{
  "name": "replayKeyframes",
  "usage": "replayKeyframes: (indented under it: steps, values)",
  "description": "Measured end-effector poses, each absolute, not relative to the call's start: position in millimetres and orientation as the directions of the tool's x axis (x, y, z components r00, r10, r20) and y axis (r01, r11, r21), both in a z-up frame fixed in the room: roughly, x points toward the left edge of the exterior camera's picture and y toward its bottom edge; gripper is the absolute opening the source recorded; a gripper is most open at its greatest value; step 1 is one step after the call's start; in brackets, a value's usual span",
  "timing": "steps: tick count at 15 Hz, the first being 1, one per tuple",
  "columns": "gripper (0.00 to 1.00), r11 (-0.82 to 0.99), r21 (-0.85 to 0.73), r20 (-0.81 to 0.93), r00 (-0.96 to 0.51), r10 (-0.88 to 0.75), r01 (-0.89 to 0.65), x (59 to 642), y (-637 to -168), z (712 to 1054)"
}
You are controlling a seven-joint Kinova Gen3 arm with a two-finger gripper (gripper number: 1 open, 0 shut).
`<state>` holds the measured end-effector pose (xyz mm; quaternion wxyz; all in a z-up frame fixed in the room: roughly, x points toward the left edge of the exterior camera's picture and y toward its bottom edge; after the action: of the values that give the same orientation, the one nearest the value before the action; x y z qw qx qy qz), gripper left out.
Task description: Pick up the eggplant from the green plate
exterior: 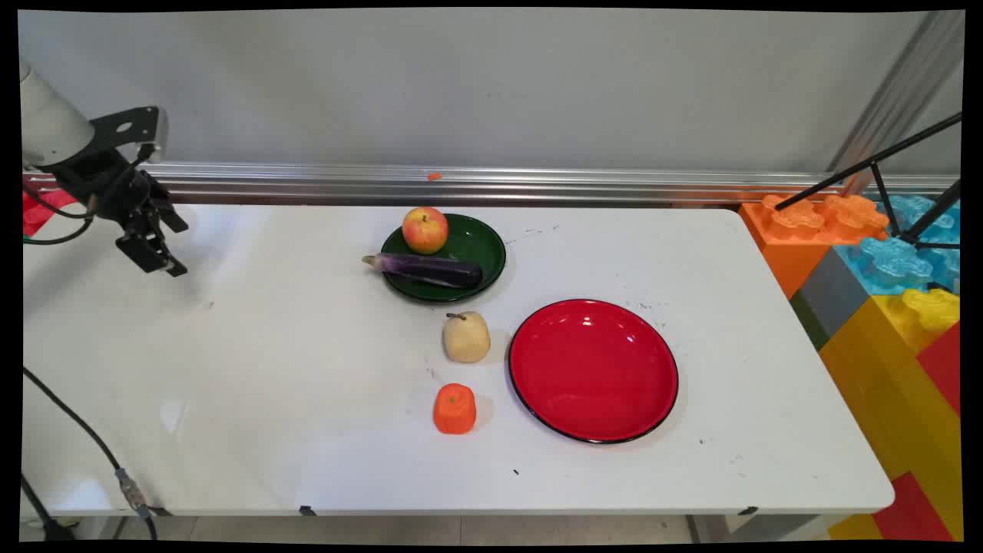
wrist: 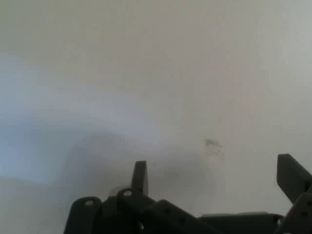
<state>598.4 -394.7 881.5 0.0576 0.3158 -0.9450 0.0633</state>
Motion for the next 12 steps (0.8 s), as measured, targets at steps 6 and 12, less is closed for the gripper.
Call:
replayKeyframes:
  steps: [6, 12]
  values:
    - [1.00, 0.793, 0.000, 0.233, -0.771, -0.593, -0.609, 592, -398, 875]
    - [1.00, 0.810, 0.079, 0.419, -0.718, -0.556, -0.581, 542, -428, 880]
